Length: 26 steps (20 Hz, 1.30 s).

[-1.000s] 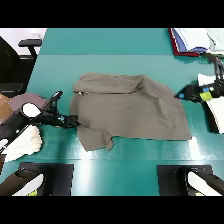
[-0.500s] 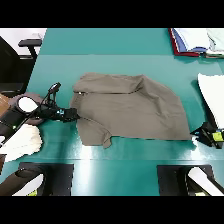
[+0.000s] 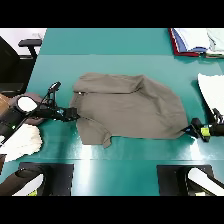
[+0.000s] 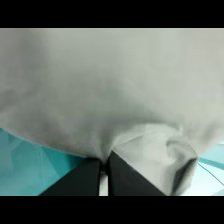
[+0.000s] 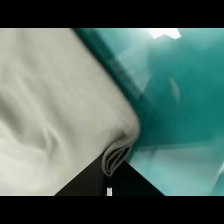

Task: Fold the shirts.

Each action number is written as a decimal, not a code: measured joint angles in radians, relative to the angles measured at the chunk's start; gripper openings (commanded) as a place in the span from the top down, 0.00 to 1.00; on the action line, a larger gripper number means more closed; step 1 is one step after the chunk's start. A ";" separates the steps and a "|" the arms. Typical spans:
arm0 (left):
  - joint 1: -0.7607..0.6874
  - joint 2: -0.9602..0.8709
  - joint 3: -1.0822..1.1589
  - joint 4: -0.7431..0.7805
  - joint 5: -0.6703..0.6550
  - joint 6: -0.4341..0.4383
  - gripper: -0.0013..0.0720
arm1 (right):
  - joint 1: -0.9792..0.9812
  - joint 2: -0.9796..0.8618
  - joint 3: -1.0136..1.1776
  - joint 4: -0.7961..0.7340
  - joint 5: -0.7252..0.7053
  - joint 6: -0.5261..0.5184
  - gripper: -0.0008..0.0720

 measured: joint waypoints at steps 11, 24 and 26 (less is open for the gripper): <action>0.005 0.210 0.746 0.101 -0.108 -0.030 0.94 | 0.250 0.296 0.770 0.023 0.008 0.000 0.97; 0.004 0.166 1.356 0.378 -0.136 -0.169 0.94 | 0.282 0.171 1.508 -0.156 0.327 0.087 0.97; 0.004 0.107 1.284 0.402 -0.196 -0.175 0.94 | 0.315 0.123 1.427 -0.171 0.353 0.098 0.97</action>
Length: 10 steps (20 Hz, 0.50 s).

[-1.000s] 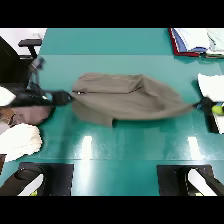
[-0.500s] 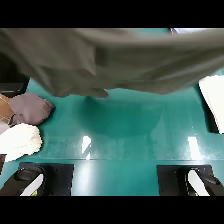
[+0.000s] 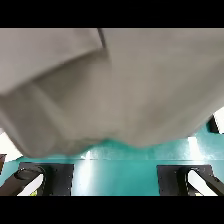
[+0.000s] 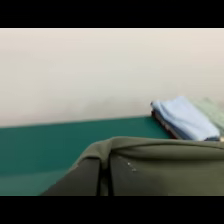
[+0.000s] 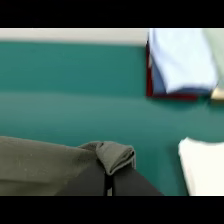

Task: Fold the shirts.

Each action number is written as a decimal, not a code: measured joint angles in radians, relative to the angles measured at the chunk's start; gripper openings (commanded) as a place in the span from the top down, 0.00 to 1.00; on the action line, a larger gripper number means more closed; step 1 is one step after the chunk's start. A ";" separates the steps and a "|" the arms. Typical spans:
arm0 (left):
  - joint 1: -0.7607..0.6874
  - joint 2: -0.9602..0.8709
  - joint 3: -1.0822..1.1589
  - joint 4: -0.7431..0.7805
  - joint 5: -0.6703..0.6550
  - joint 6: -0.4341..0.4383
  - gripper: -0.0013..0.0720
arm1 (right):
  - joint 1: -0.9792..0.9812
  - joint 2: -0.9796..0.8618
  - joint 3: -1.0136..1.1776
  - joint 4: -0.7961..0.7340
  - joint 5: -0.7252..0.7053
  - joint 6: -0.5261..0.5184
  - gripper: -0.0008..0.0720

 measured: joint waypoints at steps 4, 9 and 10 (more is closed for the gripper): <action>0.001 -0.175 -0.200 0.024 -0.079 -0.002 0.94 | 0.084 -0.164 -0.183 -0.022 0.016 0.014 0.97; 0.001 -0.465 -0.366 0.037 -0.032 0.045 0.94 | 0.144 -0.476 -0.251 -0.074 -0.009 0.031 0.97; 0.001 -0.521 -0.376 0.038 -0.004 0.051 0.94 | 0.147 -0.534 -0.232 -0.078 -0.022 0.031 0.97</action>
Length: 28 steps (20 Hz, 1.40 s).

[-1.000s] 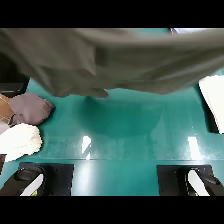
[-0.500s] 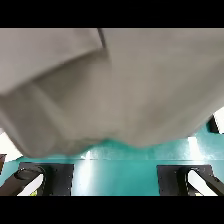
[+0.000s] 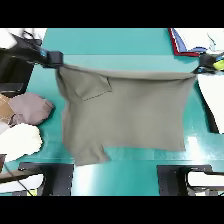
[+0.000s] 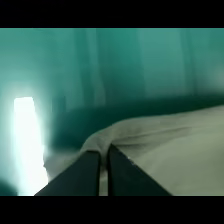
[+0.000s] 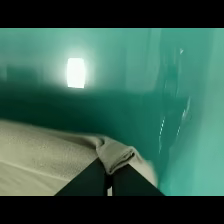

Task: Fold the shirts.

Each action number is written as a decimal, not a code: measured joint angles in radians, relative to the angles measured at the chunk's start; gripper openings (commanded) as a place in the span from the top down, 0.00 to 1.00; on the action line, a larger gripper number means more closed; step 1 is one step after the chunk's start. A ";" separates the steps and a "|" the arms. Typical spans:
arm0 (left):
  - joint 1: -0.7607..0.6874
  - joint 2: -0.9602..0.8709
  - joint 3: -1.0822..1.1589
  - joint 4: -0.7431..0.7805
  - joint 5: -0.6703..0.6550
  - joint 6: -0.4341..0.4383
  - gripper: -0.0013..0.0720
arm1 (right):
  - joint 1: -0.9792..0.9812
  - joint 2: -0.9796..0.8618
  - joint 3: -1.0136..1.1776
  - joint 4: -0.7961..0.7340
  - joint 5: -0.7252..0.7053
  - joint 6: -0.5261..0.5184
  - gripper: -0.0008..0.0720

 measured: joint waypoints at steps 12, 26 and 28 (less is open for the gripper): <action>0.111 -0.188 0.016 -0.142 0.099 0.114 0.94 | 0.013 -0.257 0.143 -0.012 -0.083 -0.029 0.97; 0.134 -0.160 -0.252 -0.235 0.016 0.169 0.24 | 0.029 -0.111 -0.231 0.097 -0.188 -0.050 0.51; 0.134 -0.105 -0.277 -0.220 -0.018 0.161 0.24 | 0.026 -0.055 -0.259 0.116 -0.171 -0.061 0.51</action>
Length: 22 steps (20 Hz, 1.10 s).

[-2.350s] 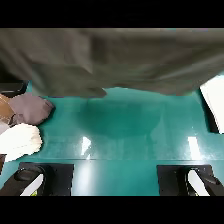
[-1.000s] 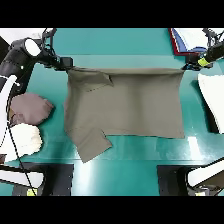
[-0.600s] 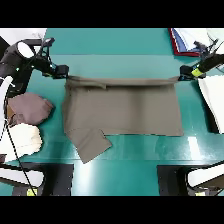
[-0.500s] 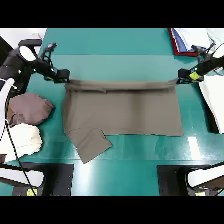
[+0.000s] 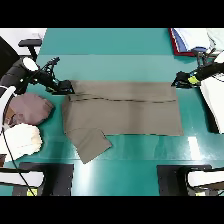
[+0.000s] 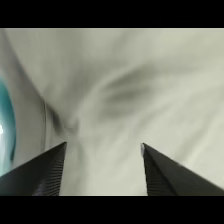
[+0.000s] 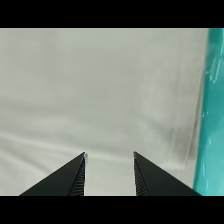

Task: Fold the shirts.

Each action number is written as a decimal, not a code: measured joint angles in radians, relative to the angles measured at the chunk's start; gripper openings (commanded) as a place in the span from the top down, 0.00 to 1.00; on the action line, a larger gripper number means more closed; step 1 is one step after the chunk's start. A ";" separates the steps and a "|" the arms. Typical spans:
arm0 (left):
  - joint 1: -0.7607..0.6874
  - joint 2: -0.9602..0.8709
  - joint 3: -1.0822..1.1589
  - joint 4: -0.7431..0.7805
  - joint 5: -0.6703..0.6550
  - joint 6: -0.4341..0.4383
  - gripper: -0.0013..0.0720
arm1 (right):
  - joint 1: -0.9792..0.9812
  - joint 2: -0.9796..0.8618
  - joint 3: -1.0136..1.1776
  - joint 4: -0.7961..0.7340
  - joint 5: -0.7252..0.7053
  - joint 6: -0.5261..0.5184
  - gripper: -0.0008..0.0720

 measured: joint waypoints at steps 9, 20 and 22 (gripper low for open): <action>0.000 0.497 -0.554 0.033 -0.076 -0.087 0.24 | -0.005 0.339 -0.263 0.026 0.009 -0.034 0.51; 0.001 0.671 -0.961 -0.230 0.098 -0.096 0.24 | -0.006 0.407 -0.306 0.035 -0.010 -0.037 0.51; 0.000 0.673 -0.977 -0.279 0.153 -0.082 0.60 | -0.006 0.408 -0.306 0.035 -0.014 -0.037 0.51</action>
